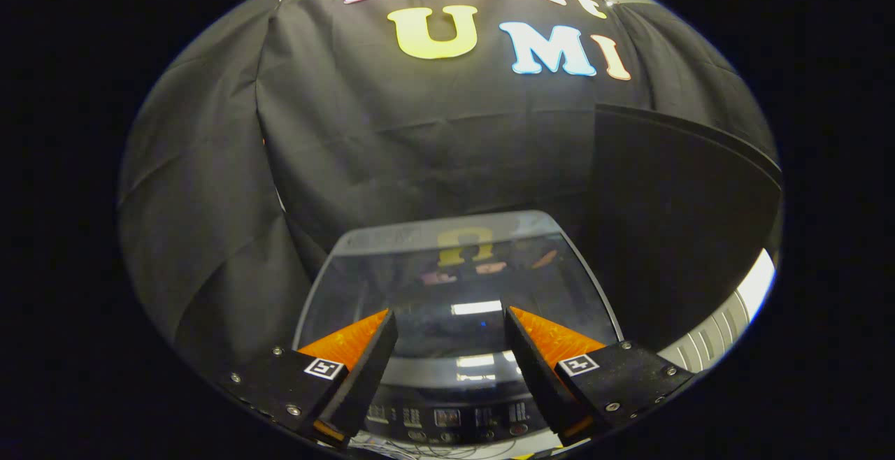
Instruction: Put the clothes into the washing machine and then close the washing machine lid.
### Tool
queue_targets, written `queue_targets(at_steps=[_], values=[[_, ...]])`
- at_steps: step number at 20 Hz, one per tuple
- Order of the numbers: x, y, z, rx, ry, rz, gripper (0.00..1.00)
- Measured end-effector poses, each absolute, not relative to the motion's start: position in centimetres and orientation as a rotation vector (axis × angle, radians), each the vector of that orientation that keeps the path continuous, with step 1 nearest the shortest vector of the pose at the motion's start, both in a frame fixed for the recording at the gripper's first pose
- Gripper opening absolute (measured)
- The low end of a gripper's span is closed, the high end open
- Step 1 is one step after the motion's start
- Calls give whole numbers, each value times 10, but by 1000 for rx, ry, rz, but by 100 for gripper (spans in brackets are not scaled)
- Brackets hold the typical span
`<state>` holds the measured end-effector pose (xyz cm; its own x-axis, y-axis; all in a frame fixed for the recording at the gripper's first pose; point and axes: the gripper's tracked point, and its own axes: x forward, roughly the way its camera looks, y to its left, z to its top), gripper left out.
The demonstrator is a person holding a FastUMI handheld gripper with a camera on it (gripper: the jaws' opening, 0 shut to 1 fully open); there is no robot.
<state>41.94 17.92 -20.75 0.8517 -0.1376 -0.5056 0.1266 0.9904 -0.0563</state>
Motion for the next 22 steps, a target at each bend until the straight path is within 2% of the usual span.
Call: queue_targets(at_steps=[4, 15, 22], values=[[405, 182, -218, -102, 559, -123, 96], [378, 189, -165, -133, 406, -90, 96], [308, 167, -108, -107, 299, -87, 96]])
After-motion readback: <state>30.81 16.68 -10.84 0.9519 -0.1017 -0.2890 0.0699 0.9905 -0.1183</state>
